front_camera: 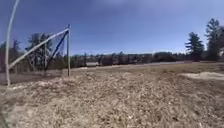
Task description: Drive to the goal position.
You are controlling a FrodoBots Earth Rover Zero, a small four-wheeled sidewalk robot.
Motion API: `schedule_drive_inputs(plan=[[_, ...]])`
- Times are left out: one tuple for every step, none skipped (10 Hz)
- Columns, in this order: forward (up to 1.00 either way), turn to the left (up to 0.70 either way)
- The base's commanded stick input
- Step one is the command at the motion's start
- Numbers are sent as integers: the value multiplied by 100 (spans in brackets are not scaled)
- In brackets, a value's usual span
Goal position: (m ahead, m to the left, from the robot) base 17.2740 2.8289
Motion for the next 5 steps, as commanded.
schedule_drive_inputs(plan=[[70, 0], [70, 0], [70, 0], [70, -15], [70, -33]])
